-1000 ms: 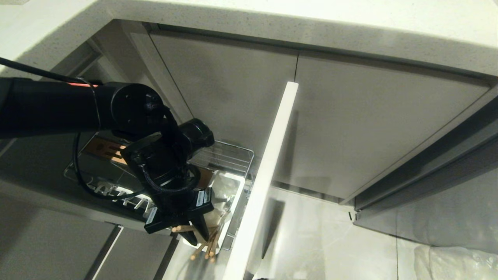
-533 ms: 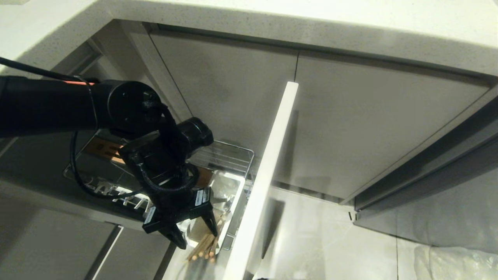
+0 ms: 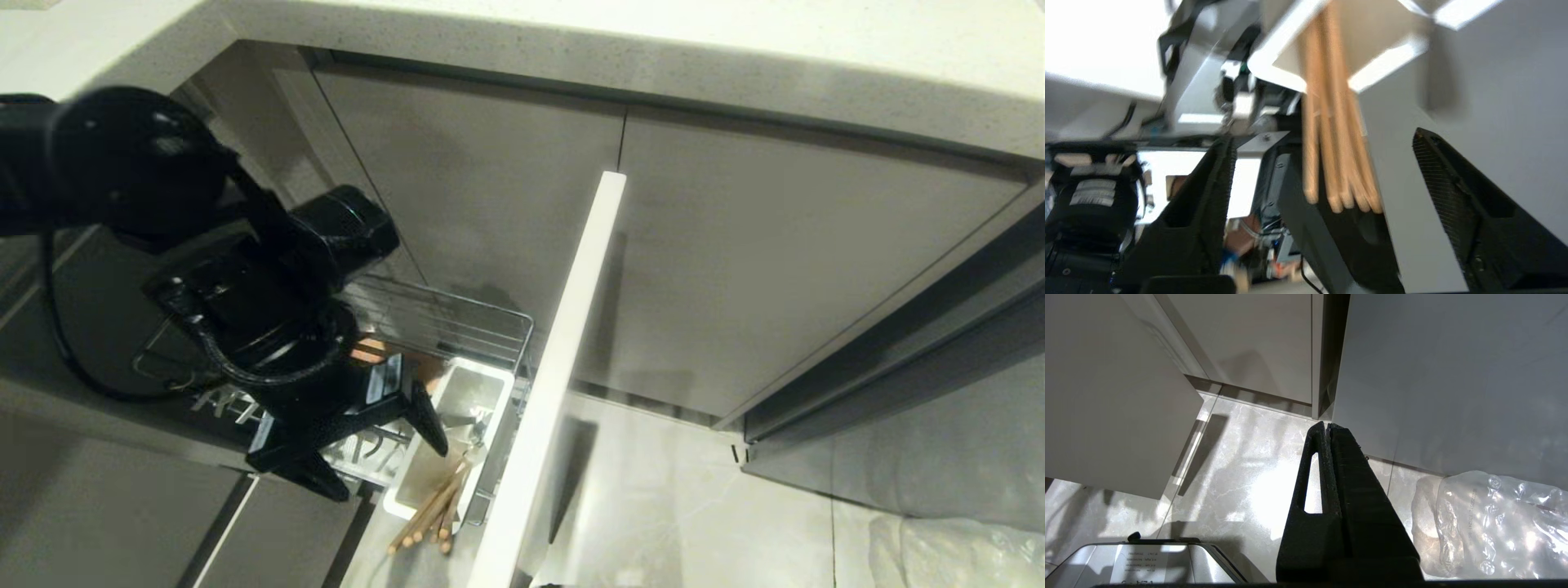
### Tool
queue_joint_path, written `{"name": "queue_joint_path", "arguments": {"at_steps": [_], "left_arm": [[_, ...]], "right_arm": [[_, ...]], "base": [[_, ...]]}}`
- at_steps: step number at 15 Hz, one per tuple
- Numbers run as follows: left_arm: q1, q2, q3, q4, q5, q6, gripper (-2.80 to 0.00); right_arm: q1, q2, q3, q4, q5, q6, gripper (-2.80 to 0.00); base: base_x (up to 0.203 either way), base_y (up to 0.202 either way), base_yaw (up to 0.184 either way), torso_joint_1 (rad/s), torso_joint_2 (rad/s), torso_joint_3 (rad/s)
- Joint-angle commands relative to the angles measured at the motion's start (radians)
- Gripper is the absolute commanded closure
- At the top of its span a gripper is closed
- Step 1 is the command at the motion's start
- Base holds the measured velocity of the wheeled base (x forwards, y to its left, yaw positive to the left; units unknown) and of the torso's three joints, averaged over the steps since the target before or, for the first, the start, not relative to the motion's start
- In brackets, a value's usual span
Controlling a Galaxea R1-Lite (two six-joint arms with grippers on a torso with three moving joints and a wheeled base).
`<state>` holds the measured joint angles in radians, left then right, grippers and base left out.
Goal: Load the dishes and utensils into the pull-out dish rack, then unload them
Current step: Pick up the fork and place it in the cupboard
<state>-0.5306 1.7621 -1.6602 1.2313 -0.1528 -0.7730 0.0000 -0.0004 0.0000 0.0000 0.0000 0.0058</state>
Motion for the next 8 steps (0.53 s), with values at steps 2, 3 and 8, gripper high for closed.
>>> {"name": "queue_joint_path", "arguments": {"at_steps": [2, 3, 8], "left_arm": [[-0.023, -0.162, -0.035, 0.006, 0.010, -0.003, 0.00], [-0.043, -0.212, -0.050, 0.006, 0.025, -0.002, 0.00], [-0.115, -0.408, -0.141, -0.005, 0.178, 0.002, 0.00]], "right_arm": [[0.000, 0.000, 0.000, 0.000, 0.000, 0.000, 0.00], [0.000, 0.000, 0.000, 0.000, 0.000, 0.000, 0.00], [0.000, 0.000, 0.000, 0.000, 0.000, 0.000, 0.00]], "base": [[0.000, 0.000, 0.000, 0.000, 0.00, 0.000], [0.000, 0.000, 0.000, 0.000, 0.00, 0.000], [0.000, 0.000, 0.000, 0.000, 0.00, 0.000]]}}
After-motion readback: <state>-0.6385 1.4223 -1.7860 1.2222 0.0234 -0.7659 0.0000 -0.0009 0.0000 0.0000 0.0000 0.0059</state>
